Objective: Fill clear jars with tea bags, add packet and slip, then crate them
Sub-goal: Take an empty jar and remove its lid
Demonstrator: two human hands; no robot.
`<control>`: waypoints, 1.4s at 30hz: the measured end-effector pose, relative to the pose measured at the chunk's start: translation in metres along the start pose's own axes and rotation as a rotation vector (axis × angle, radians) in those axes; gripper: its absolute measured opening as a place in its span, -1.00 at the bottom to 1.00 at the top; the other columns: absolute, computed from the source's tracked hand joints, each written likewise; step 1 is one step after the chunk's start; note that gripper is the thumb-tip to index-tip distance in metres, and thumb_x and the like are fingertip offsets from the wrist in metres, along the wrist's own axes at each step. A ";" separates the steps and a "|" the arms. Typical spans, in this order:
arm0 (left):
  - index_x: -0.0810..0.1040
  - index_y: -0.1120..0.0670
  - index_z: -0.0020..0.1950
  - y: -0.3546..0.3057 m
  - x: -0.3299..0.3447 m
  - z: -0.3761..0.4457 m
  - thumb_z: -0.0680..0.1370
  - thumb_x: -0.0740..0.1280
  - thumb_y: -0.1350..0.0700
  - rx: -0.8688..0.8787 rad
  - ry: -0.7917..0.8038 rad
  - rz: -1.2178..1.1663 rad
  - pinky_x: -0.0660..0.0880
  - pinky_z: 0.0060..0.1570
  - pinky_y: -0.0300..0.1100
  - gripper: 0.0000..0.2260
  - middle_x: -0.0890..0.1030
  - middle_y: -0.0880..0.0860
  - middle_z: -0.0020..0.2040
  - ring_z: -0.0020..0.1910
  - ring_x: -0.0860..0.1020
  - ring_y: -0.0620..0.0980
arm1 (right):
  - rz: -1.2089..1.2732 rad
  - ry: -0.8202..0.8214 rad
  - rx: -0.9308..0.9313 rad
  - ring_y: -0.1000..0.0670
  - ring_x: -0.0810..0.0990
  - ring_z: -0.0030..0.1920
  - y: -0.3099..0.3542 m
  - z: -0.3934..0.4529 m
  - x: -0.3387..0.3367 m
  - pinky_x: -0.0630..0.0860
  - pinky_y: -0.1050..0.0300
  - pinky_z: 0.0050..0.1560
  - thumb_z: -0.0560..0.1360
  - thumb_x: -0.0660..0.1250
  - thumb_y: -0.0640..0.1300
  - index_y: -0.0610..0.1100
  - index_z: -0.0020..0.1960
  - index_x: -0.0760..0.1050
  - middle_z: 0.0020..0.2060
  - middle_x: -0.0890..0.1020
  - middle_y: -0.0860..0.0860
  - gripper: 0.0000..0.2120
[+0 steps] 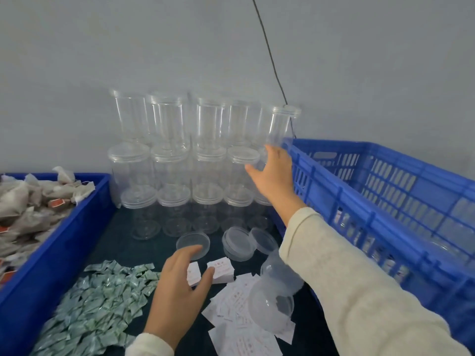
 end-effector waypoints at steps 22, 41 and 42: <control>0.37 -0.24 0.15 0.022 -0.026 -0.010 0.47 0.45 0.11 -0.025 -0.109 0.031 0.27 0.09 -0.57 -0.60 0.42 -0.38 0.12 0.17 0.36 -0.47 | 0.459 0.021 -0.090 0.15 0.39 -0.10 0.105 0.089 0.033 0.36 0.20 0.01 0.32 0.54 0.03 -0.01 0.39 0.13 0.22 0.32 -0.05 -0.19; 0.13 -0.31 0.35 -0.035 -0.026 -0.044 0.25 0.41 -0.32 0.098 -0.083 -0.159 0.15 0.24 -0.58 -0.25 0.27 -0.33 0.37 0.36 0.23 -0.41 | 0.721 0.249 -0.036 0.07 0.52 0.22 0.042 -0.192 -0.036 0.50 0.03 0.23 0.13 0.55 0.19 0.38 0.17 0.19 0.22 0.45 0.14 -0.24; 0.10 -0.29 0.38 -0.036 -0.022 -0.050 0.23 0.43 -0.30 0.109 -0.050 -0.141 0.16 0.27 -0.55 -0.19 0.24 -0.31 0.39 0.38 0.21 -0.39 | 0.717 0.270 -0.005 0.09 0.52 0.21 0.037 -0.205 -0.030 0.49 0.13 0.21 0.13 0.55 0.19 0.39 0.16 0.18 0.21 0.45 0.16 -0.25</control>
Point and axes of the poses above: each hand's wrist, its own z-axis towards the middle knuckle, its own x-axis out of the palm, y = z × x, the point moved 2 cm from there along z, towards the middle knuckle
